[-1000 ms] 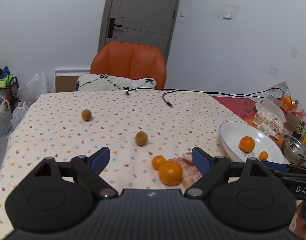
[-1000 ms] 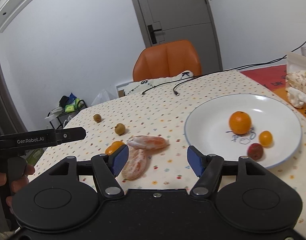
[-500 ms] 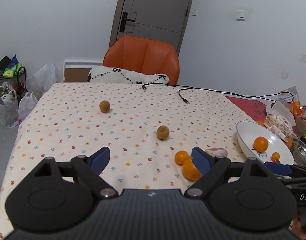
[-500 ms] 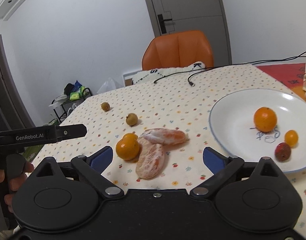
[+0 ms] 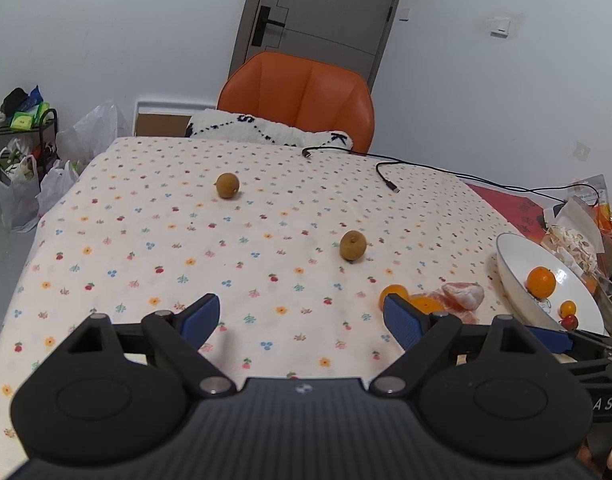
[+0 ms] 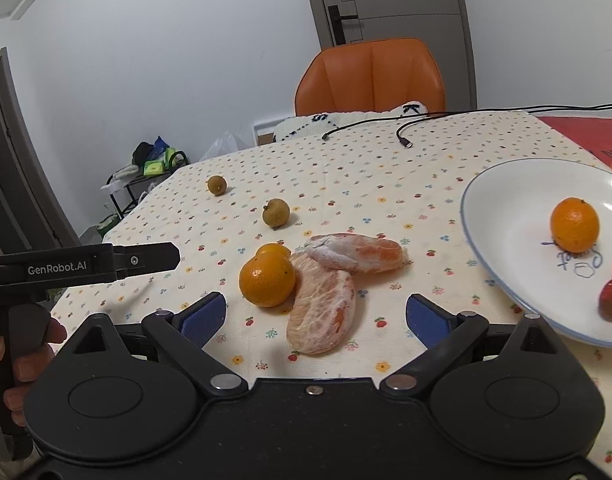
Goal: Organize fruits
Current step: 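Move both open grippers back toward the peeled pomelo segments, then grasp the peeled pomelo segment with the right gripper while the left gripper grasps a brown longan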
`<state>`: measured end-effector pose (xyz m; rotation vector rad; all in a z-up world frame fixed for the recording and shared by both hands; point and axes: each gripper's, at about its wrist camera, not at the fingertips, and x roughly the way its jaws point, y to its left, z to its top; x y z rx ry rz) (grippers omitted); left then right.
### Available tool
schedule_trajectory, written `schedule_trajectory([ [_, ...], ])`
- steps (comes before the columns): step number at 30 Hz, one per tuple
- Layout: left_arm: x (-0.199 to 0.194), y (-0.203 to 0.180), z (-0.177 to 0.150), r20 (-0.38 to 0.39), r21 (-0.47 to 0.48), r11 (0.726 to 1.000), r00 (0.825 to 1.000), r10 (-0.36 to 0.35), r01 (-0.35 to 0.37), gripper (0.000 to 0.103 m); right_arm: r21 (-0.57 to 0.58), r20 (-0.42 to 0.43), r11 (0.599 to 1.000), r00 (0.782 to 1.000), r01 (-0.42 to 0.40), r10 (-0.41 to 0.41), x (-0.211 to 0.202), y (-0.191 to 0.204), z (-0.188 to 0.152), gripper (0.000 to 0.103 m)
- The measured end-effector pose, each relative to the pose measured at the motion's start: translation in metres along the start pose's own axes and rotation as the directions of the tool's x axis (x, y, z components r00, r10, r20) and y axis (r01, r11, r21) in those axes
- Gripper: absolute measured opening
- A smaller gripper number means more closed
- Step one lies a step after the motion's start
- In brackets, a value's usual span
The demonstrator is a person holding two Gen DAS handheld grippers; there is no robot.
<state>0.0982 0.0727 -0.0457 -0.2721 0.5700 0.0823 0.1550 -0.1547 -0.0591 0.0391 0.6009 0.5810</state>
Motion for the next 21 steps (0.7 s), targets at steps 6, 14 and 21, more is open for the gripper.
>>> schedule_trajectory([
  [6, 0.005, 0.007, 0.003, -0.008, -0.015, 1.0, 1.0, -0.004, 0.003, 0.088, -0.011, -0.012, 1.0, 1.0, 0.024, -0.024, 0.011, 0.002, 0.001, 0.088],
  [14, 0.015, 0.008, 0.016, -0.002, 0.018, 1.0, 1.0, -0.015, 0.015, 0.087, -0.037, -0.025, 0.998, 0.999, 0.042, -0.043, 0.022, 0.001, 0.0, 0.078],
  [21, 0.029, 0.003, 0.026, 0.008, 0.057, 0.998, 0.999, -0.04, 0.04, 0.086, -0.093, -0.034, 0.994, 0.998, 0.05, -0.053, 0.026, 0.006, 0.002, 0.072],
])
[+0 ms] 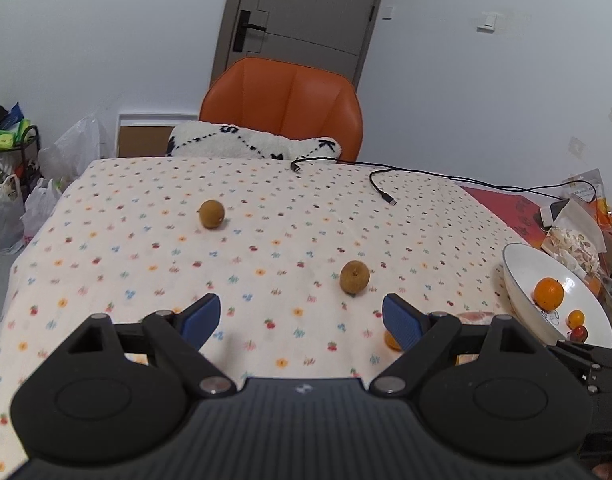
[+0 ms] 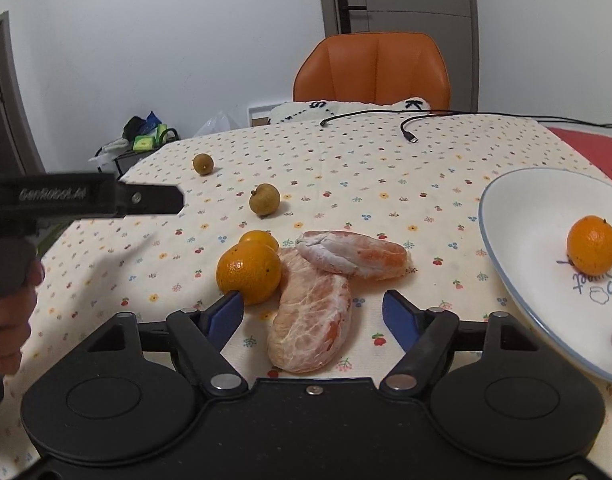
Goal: Organize fruits
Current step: 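Grasp the peeled pomelo segment with the right gripper while the left gripper grasps a brown longan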
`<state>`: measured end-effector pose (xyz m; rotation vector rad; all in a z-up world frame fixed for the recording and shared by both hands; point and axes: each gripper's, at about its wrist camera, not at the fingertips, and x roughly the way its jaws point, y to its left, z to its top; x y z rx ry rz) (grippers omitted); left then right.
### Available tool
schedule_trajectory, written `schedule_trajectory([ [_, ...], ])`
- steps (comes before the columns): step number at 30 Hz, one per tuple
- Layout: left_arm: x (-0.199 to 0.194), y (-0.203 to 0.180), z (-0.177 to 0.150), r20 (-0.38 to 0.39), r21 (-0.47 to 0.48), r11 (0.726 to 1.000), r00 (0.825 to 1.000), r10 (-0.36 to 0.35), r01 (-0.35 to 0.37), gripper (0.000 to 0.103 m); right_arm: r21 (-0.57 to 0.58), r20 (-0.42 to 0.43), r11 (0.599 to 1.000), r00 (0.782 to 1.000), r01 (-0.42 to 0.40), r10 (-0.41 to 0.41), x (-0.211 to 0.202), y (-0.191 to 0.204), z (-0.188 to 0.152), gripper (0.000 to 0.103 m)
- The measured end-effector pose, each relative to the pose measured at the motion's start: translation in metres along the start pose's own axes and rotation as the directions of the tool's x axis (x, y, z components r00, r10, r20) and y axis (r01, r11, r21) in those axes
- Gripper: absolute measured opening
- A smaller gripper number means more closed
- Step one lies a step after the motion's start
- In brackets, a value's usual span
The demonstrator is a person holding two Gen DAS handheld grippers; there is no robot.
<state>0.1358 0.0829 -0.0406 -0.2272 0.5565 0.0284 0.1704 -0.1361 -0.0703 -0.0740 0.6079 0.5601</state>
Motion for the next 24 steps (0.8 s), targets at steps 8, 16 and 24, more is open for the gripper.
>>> schedule_trajectory([
  [8, 0.016, -0.003, 0.005, -0.018, 0.032, 0.999, 1.0, -0.022, 0.023, 0.084, -0.025, 0.003, 0.999, 1.0, 0.03, -0.03, -0.002, -0.001, -0.001, 0.054],
  [16, 0.03, -0.012, 0.008, -0.033, 0.057, 0.997, 0.998, -0.047, 0.049, 0.079, 0.033, 0.007, 0.999, 1.0, 0.004, -0.004, -0.007, -0.012, 0.0, 0.036],
  [24, 0.05, -0.026, 0.011, -0.044, 0.102, 0.993, 0.997, -0.059, 0.063, 0.07, 0.141, 0.025, 0.99, 1.0, 0.005, -0.008, -0.015, -0.035, 0.0, 0.036],
])
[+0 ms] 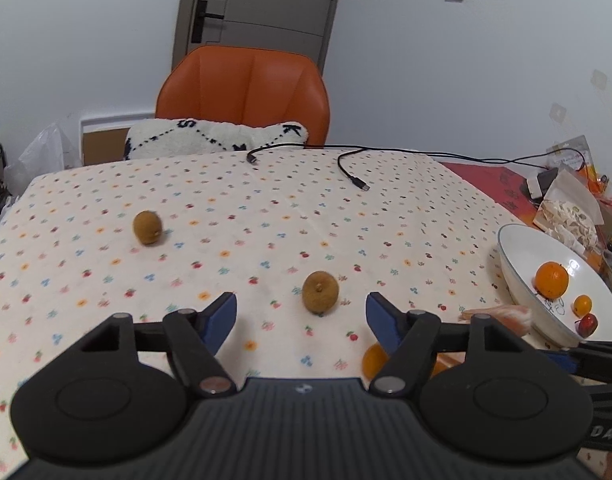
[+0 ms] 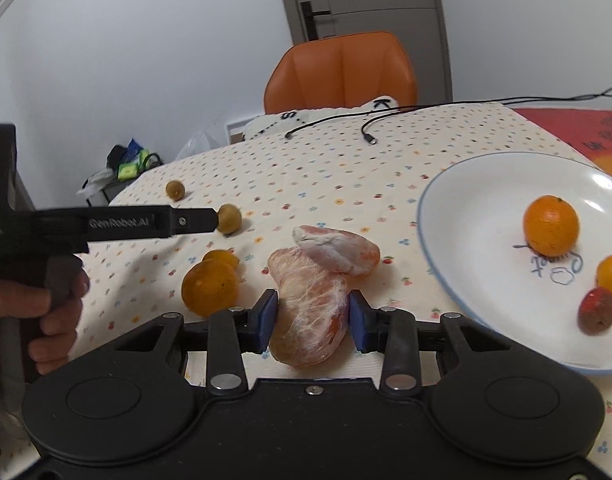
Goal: Organize fruits
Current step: 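Grasp the peeled pomelo segment with the right gripper while the left gripper grasps a brown longan, then carry the pomelo segment and longan over the white plate and open both grippers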
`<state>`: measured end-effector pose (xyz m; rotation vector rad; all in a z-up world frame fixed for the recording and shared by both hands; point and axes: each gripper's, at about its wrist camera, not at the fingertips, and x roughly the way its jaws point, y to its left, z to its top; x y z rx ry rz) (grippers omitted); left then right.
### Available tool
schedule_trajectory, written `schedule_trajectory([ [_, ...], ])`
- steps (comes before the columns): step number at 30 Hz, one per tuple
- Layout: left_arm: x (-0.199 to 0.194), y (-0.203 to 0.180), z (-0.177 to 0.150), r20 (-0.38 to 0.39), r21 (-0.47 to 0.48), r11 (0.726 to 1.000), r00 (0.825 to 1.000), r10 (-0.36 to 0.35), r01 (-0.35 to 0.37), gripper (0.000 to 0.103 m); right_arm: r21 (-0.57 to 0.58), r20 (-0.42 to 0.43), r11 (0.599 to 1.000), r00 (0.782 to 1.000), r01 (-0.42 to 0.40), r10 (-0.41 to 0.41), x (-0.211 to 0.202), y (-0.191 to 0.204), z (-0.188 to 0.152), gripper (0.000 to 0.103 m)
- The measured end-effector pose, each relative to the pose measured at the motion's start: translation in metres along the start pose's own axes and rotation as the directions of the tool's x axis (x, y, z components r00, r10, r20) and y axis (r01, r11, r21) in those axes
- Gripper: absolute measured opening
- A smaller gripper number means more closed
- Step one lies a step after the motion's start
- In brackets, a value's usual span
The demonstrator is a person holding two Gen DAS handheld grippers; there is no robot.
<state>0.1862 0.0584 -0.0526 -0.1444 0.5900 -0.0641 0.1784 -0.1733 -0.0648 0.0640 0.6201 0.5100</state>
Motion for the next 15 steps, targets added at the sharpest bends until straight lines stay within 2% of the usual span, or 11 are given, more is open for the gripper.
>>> schedule_trajectory([
  [2, 0.005, -0.003, 0.002, 0.002, 0.008, 1.0, 1.0, -0.004, 0.004, 0.067, 0.024, 0.0, 1.0, 1.0, -0.01, 0.01, -0.001, -0.005, 0.001, 0.036],
  [3, 0.007, -0.005, 0.002, 0.0, 0.01, 1.0, 1.0, -0.006, 0.006, 0.061, 0.034, 0.001, 0.999, 1.0, -0.012, 0.012, -0.001, -0.007, 0.002, 0.036],
  [6, 0.016, -0.008, 0.004, -0.01, 0.015, 1.0, 1.0, -0.011, 0.011, 0.054, 0.062, 0.009, 0.998, 1.0, -0.021, 0.021, -0.002, -0.011, 0.002, 0.036],
  [10, 0.026, -0.012, 0.004, -0.02, 0.033, 0.999, 1.0, 0.001, 0.0, 0.051, 0.09, 0.02, 0.995, 0.999, -0.04, 0.038, -0.002, -0.015, 0.002, 0.036],
  [13, 0.033, -0.011, 0.003, -0.033, 0.03, 1.0, 0.999, 0.003, -0.002, 0.036, 0.103, 0.023, 0.993, 0.998, -0.053, 0.051, -0.002, -0.016, 0.003, 0.036],
  [15, 0.033, -0.01, 0.003, -0.031, 0.026, 1.0, 0.999, 0.008, -0.007, 0.022, 0.11, 0.027, 0.992, 0.997, -0.068, 0.066, -0.003, -0.016, 0.003, 0.036],
])
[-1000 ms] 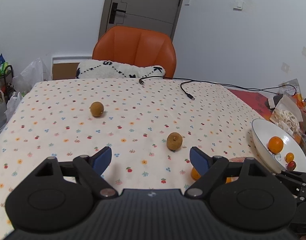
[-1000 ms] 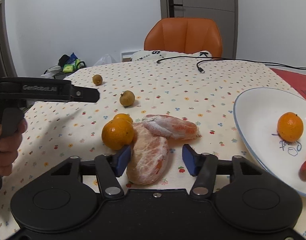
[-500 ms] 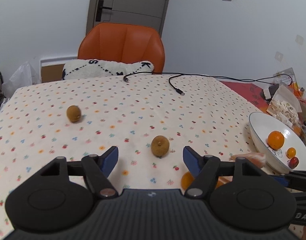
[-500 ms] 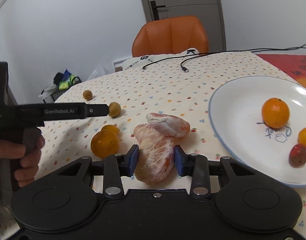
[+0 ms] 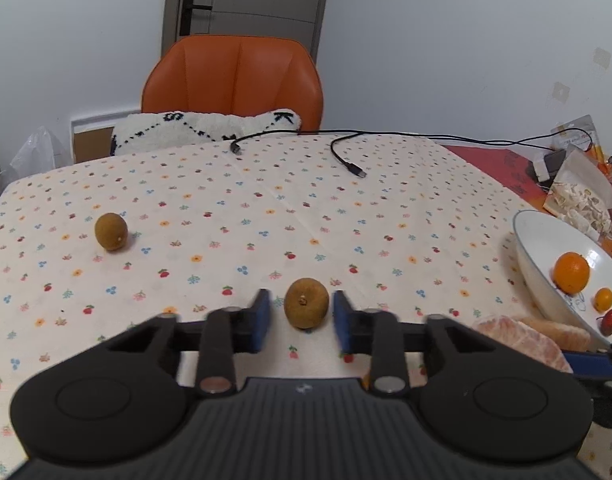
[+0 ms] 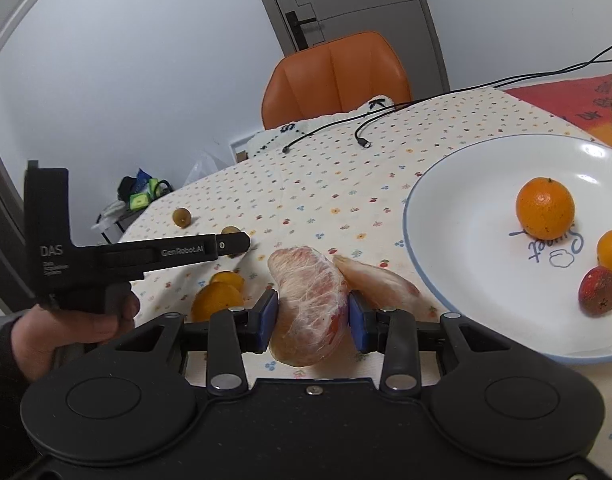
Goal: Organize fruits
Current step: 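Carry the pomelo segment and longan over the white plate and open both grippers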
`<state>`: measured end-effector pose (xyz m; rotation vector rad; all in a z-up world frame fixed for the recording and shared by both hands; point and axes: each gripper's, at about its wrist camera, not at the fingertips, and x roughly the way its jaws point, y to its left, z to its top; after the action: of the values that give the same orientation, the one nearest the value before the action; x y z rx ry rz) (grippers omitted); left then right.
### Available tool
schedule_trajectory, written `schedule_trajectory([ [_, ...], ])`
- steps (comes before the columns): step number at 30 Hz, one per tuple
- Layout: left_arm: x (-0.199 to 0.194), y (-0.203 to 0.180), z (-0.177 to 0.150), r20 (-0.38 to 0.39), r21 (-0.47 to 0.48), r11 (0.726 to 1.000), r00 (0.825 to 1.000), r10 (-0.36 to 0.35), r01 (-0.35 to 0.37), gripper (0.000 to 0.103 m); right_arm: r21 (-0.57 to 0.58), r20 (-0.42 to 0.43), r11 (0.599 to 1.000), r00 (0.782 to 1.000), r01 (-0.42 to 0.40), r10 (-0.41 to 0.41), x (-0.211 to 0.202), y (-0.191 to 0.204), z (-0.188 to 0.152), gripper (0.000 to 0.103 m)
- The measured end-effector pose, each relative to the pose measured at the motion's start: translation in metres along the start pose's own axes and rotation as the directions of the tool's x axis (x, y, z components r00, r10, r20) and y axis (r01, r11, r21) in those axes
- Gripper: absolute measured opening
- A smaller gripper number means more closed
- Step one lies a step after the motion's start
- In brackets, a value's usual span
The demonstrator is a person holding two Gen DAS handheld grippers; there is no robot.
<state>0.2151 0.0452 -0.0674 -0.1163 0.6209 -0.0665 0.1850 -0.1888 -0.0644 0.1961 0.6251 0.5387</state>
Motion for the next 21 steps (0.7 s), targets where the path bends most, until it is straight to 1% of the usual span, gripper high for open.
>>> schedule_trajectory([
  [12, -0.035, -0.006, 0.01, 0.069, -0.013, 1.0, 0.998, -0.007, 0.008, 0.022, 0.007, 0.046, 0.999, 0.998, -0.036, 0.035, -0.019, 0.006, 0.003, 0.036],
  [16, -0.047, -0.011, 0.01, 0.086, -0.025, 1.0, 0.996, -0.014, 0.017, 0.022, 0.003, 0.065, 0.999, 0.997, -0.039, 0.039, -0.029, 0.008, 0.003, 0.036],
  [21, -0.063, -0.02, 0.012, 0.109, -0.016, 0.999, 0.994, -0.026, 0.028, 0.022, -0.001, 0.094, 0.999, 0.995, -0.032, 0.032, -0.041, 0.007, 0.005, 0.036],
])
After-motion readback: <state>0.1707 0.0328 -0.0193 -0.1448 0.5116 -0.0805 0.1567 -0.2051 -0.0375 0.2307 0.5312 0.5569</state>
